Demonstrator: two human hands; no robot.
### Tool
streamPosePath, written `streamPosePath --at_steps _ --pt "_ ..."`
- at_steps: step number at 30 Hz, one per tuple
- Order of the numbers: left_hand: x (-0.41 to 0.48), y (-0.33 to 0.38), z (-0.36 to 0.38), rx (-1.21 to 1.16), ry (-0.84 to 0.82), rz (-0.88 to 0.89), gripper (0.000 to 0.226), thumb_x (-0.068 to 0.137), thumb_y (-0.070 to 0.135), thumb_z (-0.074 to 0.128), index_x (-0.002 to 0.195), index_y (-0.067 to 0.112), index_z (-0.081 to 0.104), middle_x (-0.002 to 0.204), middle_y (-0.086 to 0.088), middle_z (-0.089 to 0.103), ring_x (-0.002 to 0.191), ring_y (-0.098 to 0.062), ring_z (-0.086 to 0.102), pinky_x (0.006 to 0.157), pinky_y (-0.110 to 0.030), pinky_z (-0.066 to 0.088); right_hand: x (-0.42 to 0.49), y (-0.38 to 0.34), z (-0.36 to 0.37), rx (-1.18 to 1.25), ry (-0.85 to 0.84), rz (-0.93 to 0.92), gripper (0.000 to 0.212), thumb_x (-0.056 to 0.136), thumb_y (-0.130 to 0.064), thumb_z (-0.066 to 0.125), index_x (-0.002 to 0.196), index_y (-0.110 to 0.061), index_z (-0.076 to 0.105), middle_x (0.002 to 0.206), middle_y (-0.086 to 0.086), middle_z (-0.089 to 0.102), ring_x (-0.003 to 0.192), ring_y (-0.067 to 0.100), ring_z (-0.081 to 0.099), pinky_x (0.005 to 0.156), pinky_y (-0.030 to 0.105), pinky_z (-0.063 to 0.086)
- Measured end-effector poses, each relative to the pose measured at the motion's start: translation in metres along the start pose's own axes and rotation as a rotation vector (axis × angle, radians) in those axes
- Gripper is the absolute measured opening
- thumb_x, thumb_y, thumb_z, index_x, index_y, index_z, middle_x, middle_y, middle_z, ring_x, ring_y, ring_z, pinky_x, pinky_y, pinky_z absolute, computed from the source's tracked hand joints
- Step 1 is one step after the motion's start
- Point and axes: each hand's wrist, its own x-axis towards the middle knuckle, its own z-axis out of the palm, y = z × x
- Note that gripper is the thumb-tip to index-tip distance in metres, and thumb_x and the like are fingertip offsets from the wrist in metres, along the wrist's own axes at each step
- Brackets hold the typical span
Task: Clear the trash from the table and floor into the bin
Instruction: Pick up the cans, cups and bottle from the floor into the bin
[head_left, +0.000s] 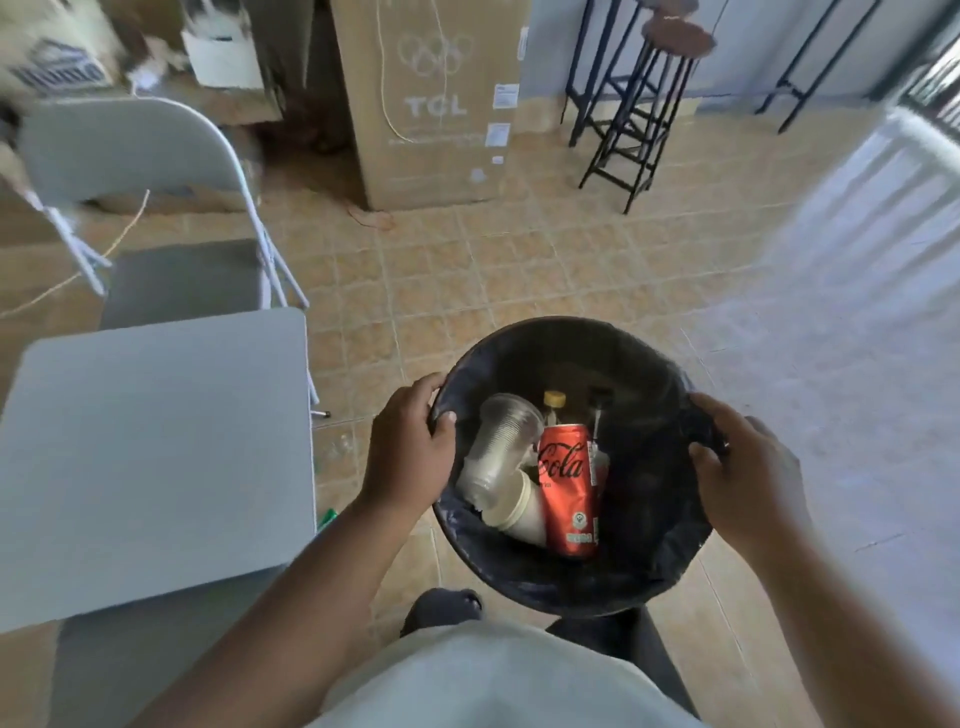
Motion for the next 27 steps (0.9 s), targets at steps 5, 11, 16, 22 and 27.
streamPosePath --at_steps 5,11,16,22,27 --pt "0.052 -0.019 0.009 0.026 0.139 -0.174 0.043 0.091 0.02 0.058 0.134 0.02 0.052 0.118 -0.002 0.064 0.101 -0.02 0.063 0.079 -0.019 0.044 0.109 -0.033 0.039 -0.021 -0.129 -0.216 0.048 0.093 -0.01 0.052 0.138 -0.028 0.049 0.114 0.009 0.059 0.097 0.027 0.053 0.085 0.035 0.045" --pt "0.107 -0.039 0.034 0.065 0.312 -0.459 0.049 0.089 0.008 0.056 0.136 0.019 0.049 0.125 -0.007 0.06 0.113 -0.026 0.057 0.09 -0.028 0.044 0.242 -0.078 0.103 -0.021 -0.372 -0.505 0.054 0.089 -0.003 0.052 0.139 -0.024 0.048 0.112 0.01 0.057 0.092 0.025 0.051 0.082 0.032 0.043" --pt "0.146 -0.074 0.063 0.095 0.375 -0.638 0.054 0.085 0.001 0.057 0.136 0.017 0.049 0.096 -0.004 0.056 0.093 -0.025 0.058 0.079 -0.026 0.042 0.326 -0.108 0.17 -0.044 -0.534 -0.666 0.059 0.086 0.003 0.053 0.139 -0.022 0.049 0.107 0.01 0.056 0.086 0.024 0.05 0.076 0.027 0.039" --pt "0.192 -0.192 0.141 0.06 0.402 -0.777 0.056 0.085 0.005 0.061 0.138 0.021 0.047 0.098 -0.002 0.059 0.088 -0.018 0.056 0.078 -0.021 0.037 0.389 -0.111 0.322 -0.087 -0.585 -0.756 0.058 0.084 0.008 0.054 0.137 -0.017 0.052 0.096 0.004 0.051 0.077 0.021 0.047 0.07 0.025 0.037" --pt "0.235 -0.324 0.221 0.023 0.422 -0.765 0.057 0.087 0.007 0.059 0.14 0.021 0.044 0.101 -0.001 0.054 0.09 -0.016 0.05 0.082 -0.025 0.041 0.428 -0.081 0.48 -0.092 -0.525 -0.791 0.058 0.081 0.009 0.057 0.134 -0.014 0.055 0.095 0.011 0.056 0.075 0.022 0.047 0.074 0.027 0.037"
